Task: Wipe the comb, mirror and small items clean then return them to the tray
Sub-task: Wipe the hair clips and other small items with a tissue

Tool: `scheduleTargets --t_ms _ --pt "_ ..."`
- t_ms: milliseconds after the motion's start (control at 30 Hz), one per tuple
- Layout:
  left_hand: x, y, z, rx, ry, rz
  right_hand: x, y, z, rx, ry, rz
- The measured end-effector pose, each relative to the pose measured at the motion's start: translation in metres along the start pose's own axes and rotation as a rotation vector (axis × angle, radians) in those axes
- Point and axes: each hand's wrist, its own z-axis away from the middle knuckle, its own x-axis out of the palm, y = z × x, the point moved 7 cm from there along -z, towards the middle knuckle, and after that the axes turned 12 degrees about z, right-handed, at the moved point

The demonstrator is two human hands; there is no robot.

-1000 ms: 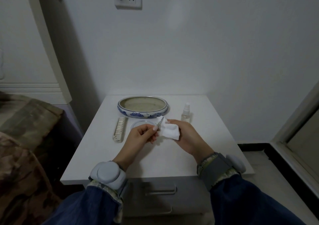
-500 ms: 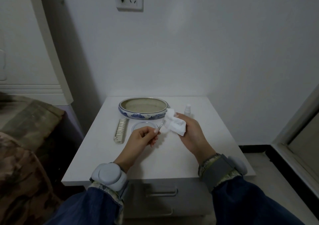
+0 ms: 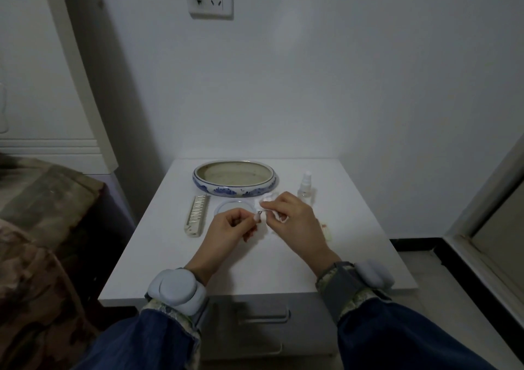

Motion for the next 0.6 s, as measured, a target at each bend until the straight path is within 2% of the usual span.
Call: scheduleTargets --t_ms 200,400,600 --pt "0.000 0.001 0.001 -0.034 0.020 0.057 -0.012 0.009 0.000 0.075 0.143 0.061" --pt "-0.002 0.004 0.001 -0.005 0.019 0.046 -0.005 -0.007 0.002 -0.057 0.025 0.032" --pt "-0.001 0.002 0.000 -0.010 0.007 0.046 -0.004 0.014 0.002 0.089 0.078 0.086"
